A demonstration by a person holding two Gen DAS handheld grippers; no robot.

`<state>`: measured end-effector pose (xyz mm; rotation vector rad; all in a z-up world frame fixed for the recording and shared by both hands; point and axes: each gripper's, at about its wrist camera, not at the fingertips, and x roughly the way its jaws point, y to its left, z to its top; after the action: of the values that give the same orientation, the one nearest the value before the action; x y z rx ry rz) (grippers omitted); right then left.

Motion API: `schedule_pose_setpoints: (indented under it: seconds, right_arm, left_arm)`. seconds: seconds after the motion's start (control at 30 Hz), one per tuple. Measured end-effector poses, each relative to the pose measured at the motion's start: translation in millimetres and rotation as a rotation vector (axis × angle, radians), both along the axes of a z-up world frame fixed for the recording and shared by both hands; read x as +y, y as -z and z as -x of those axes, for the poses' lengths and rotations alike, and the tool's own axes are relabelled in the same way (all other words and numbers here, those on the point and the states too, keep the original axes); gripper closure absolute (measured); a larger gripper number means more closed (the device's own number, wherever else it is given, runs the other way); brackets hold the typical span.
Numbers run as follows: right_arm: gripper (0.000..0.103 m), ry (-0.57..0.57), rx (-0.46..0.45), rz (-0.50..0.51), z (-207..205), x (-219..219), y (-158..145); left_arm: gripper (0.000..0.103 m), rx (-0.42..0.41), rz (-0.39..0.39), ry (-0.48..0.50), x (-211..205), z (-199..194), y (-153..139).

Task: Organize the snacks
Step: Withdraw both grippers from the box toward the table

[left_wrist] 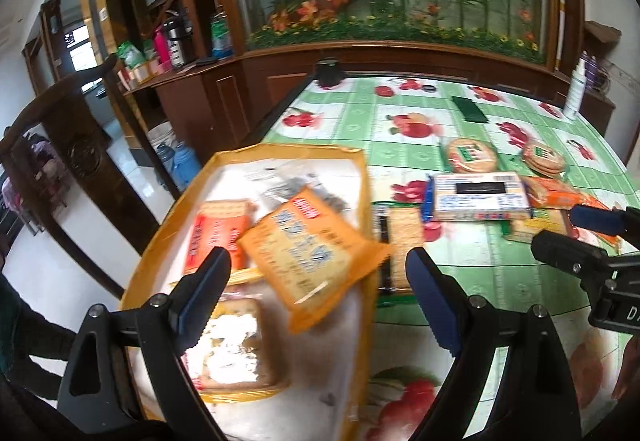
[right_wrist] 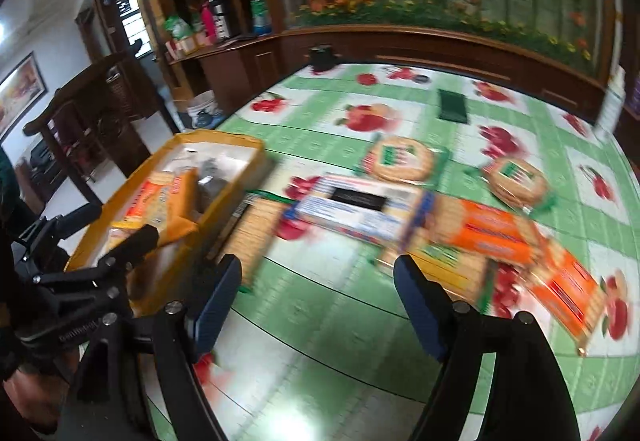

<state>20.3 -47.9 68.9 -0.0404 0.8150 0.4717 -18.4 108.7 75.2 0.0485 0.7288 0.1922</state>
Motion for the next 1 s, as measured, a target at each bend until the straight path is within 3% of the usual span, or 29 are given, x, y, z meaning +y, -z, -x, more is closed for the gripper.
schedule_pose_setpoints:
  seconds: [0.43,0.7,1.0]
  right_arm:
    - [0.024,0.122,0.02,-0.02,12.5,-73.1,6.8]
    - [0.024,0.138,0.013,-0.015,18.7,-88.6,6.2]
    - [0.024,0.172,0.041,-0.05,15.8,-109.1,16.4]
  left_arm:
    - [0.014,0.042,0.012,0.103,-50.4,-22.0,4.1]
    - [0.014,0.105,0.087,0.156,-65.7,-50.2,9.2]
    - [0.014,0.193,0.044,0.15,-87.0,-83.5,30.6]
